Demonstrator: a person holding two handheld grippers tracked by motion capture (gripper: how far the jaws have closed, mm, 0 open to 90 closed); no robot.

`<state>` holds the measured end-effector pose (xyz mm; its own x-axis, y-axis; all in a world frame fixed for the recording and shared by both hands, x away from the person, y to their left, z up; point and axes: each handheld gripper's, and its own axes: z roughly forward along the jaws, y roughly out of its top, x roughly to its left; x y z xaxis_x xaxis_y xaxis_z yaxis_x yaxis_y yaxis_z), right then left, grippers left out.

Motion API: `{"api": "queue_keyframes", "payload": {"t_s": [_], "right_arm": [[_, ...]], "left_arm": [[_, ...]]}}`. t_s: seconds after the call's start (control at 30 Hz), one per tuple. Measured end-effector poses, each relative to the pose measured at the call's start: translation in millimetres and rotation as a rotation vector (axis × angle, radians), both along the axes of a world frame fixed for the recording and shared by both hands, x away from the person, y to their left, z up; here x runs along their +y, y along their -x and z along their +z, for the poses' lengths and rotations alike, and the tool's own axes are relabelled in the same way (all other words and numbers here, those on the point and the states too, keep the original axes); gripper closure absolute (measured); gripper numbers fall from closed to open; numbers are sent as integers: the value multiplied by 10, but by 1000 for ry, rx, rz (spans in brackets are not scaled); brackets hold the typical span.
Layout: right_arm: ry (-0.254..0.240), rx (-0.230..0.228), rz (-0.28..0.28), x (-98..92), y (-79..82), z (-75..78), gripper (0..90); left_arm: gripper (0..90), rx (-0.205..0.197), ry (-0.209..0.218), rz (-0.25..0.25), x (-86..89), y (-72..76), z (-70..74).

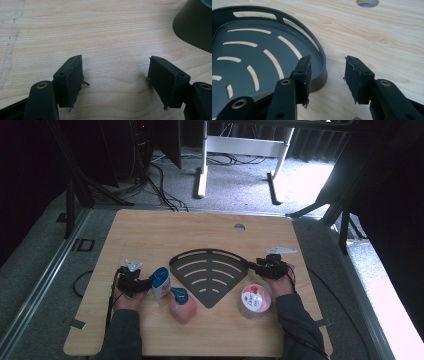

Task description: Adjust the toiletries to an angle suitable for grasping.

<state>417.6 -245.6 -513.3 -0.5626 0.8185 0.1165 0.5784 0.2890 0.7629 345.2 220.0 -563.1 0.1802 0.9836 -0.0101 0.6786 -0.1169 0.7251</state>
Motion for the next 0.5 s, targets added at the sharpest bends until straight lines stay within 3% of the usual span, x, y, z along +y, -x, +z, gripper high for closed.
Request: {"api": "queue_keyframes", "payload": {"t_s": [0.3, 0.37, 0.5], "right_arm": [[69, 74, 70, 185, -247, -121, 711], [95, 80, 77, 207, -267, -146, 741], [100, 71, 88, 197, -263, -149, 804]], "left_arm": [[289, -1, 0, -4, -5, 3, -1], [289, -2, 0, -5, -6, 3, -1], [289, -1, -1, -7, -6, 4, 0]]}}
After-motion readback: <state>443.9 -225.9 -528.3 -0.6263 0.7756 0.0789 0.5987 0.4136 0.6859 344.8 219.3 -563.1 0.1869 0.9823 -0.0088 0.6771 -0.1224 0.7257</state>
